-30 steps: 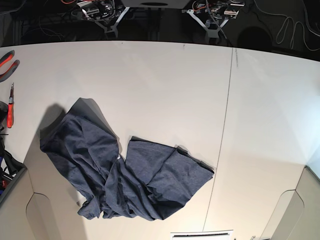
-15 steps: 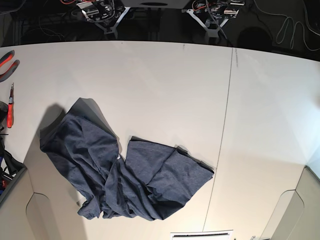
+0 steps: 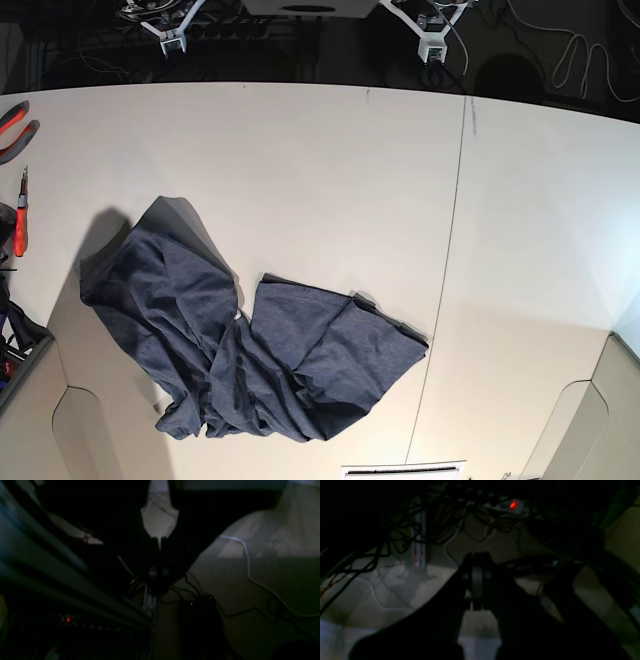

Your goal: Layout the t-shirt on the table in an organized manner, then fold the t-shirt properly

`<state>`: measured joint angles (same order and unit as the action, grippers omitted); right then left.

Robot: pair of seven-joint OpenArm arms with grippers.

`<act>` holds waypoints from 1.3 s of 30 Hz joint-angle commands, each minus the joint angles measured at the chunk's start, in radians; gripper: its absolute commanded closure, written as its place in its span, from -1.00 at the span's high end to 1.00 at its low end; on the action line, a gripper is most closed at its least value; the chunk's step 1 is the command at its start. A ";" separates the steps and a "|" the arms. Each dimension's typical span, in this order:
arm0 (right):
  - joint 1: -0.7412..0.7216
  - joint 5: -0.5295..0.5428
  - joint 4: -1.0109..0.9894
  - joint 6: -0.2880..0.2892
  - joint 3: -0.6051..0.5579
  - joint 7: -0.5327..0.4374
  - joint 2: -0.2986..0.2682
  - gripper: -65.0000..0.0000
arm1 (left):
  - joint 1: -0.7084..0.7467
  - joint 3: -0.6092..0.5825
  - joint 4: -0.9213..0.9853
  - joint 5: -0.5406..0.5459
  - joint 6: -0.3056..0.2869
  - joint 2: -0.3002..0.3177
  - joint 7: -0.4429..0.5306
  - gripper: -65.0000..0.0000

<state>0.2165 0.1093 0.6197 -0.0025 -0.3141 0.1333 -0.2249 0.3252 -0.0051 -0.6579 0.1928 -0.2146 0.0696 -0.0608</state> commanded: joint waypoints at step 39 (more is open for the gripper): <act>0.546 0.048 1.257 0.051 0.435 0.002 -0.179 -1.00 | 0.519 0.465 -1.086 0.380 -0.484 0.133 -0.183 -1.00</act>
<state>0.7589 0.1600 1.8599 0.0544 0.1127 0.1585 -0.3931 0.8349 0.4530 -1.7275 0.5571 -0.6849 0.1963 -0.2623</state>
